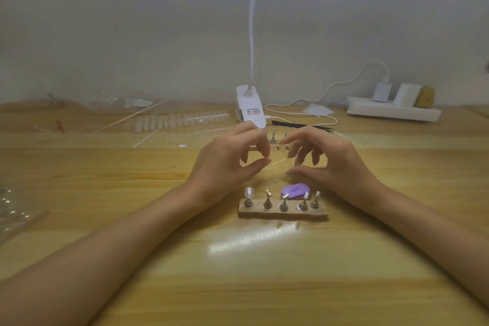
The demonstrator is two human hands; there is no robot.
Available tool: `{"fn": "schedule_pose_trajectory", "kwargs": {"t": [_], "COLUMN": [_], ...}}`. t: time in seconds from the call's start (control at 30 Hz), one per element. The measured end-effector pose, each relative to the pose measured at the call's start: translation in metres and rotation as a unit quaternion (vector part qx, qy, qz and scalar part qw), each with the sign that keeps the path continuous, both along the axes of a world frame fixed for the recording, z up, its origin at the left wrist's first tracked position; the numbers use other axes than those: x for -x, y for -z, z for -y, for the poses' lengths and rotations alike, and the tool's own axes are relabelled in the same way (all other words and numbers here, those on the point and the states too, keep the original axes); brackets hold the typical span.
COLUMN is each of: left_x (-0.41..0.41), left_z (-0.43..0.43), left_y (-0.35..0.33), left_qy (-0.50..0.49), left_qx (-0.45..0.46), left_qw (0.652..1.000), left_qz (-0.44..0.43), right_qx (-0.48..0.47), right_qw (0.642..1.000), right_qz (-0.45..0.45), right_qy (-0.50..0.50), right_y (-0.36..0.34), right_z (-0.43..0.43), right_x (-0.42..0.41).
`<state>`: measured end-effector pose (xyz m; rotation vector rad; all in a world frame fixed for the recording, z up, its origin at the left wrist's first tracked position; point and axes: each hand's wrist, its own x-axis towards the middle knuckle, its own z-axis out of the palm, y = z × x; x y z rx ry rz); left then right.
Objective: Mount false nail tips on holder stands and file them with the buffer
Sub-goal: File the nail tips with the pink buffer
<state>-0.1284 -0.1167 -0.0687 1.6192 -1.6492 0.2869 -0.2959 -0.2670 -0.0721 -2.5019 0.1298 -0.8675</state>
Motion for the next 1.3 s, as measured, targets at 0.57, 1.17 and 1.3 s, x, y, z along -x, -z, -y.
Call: {"fn": "schedule_pose_trajectory", "kwargs": {"t": [0.57, 1.17, 1.3], "left_x": [0.001, 0.000, -0.001], "left_z": [0.004, -0.002, -0.002], "left_y": [-0.001, -0.005, -0.005], "left_qy": [0.068, 0.084, 0.091], "left_qx": [-0.022, -0.046, -0.056], "left_qw": [0.924, 0.914, 0.909], "left_qz": [-0.375, -0.395, -0.403], "right_qx": [-0.068, -0.047, -0.217], "right_qw": [0.997, 0.971, 0.969], "right_qz": [0.041, -0.201, -0.099], "right_qy": [-0.001, -0.123, -0.071], "right_y": [0.001, -0.019, -0.020], "right_z": [-0.002, 0.015, 0.005], "right_x": [-0.004, 0.008, 0.007]}}
